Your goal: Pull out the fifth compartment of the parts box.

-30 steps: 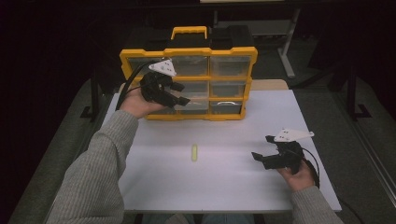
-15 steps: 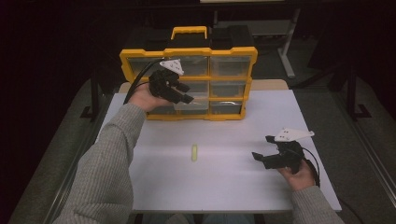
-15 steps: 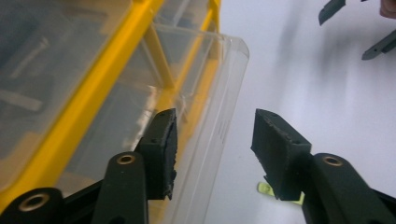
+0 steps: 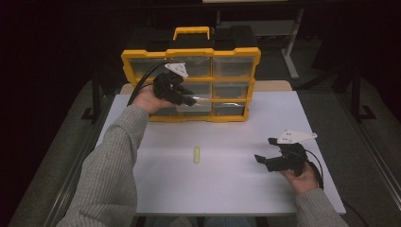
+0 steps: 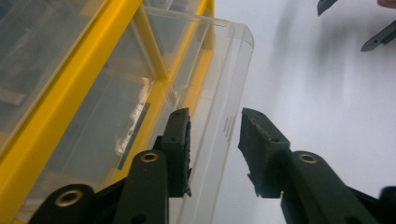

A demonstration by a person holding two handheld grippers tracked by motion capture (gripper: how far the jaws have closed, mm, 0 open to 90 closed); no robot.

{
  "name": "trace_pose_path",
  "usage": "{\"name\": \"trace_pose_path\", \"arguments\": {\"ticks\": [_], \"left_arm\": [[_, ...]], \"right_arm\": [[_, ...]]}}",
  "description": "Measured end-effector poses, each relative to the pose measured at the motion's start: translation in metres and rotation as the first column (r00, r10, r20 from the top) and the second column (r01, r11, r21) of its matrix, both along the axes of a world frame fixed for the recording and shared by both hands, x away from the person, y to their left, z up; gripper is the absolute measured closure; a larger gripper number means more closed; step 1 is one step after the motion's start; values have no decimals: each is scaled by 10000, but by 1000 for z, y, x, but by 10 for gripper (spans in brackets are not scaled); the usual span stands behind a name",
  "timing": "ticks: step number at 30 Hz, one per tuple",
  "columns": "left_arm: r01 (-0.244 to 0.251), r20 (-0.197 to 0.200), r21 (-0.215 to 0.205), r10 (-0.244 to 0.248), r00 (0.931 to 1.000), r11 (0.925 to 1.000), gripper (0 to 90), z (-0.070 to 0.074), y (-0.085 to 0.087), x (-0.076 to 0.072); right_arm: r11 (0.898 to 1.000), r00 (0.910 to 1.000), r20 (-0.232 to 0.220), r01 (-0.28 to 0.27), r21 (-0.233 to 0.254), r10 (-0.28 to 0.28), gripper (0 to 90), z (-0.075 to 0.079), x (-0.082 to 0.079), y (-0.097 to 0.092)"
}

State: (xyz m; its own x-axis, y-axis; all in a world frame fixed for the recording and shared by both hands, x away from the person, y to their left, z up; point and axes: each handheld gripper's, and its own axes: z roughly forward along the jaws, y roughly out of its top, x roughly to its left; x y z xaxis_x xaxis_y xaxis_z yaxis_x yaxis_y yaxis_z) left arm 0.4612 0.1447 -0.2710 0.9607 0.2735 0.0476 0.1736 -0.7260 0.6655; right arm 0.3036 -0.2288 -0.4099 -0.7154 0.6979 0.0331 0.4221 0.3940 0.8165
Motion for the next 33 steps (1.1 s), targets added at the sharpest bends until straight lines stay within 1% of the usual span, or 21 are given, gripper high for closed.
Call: {"name": "trace_pose_path", "arguments": {"ticks": [1, 5, 6, 9, 10, 12, 15, 18, 22, 23, 25, 33], "left_arm": [[-57, -27, -68, 56, 10000, 10000, 645, -1, 0, 1], [32, -52, -87, -32, 10000, 10000, 666, -1, 2, 2], [135, -49, -45, -135, 9999, 9999, 671, -2, 2, 2], [189, 9, 15, -189, 9998, 9998, 682, -1, 4, 2], [158, -64, -70, -159, 9999, 9999, 684, -2, 4, 1], [300, -31, -7, -300, 9995, 9996, 688, -1, 5, 1], [474, -102, -58, -474, 9988, 9989, 698, -1, 6, -1], [482, -124, -96, -483, 9988, 9988, 699, -2, 7, -2], [592, -234, -242, -597, 9979, 9980, 700, -3, 10, -6], [666, -208, -209, -671, 9975, 9976, 700, -2, 10, -6], [737, -189, -344, -744, 9971, 9967, 699, -1, 12, -10], [902, -254, -308, -910, 9955, 9955, 701, 0, 13, -15]], "right_arm": [[10000, 10000, 33, -40, -35, 40, 156, 0, 0, 0], [10000, 10000, 79, -49, -53, 50, 156, 0, 0, 0], [10000, 10000, 87, -35, -35, 35, 156, 0, 0, 0], [10000, 10000, 48, 0, 21, 0, 156, 0, 0, 0], [10000, 10000, 51, 9, 12, -9, 156, 0, 0, 0], [10000, 10000, 30, -18, -3, 18, 156, 0, 0, 0], [10000, 10000, 70, -6, -13, 6, 156, 0, -1, 0], [10000, 10000, 85, 10, 1, -10, 156, 0, -1, -2], [10000, 9999, 96, 48, 32, -49, 156, 0, -2, -3], [10000, 9999, 98, 49, 9, -49, 156, 0, -2, -3], [10000, 9999, 69, 83, -1, -83, 156, 1, -3, -2], [10000, 9999, 124, 60, 7, -60, 156, 1, -3, -1]]}}
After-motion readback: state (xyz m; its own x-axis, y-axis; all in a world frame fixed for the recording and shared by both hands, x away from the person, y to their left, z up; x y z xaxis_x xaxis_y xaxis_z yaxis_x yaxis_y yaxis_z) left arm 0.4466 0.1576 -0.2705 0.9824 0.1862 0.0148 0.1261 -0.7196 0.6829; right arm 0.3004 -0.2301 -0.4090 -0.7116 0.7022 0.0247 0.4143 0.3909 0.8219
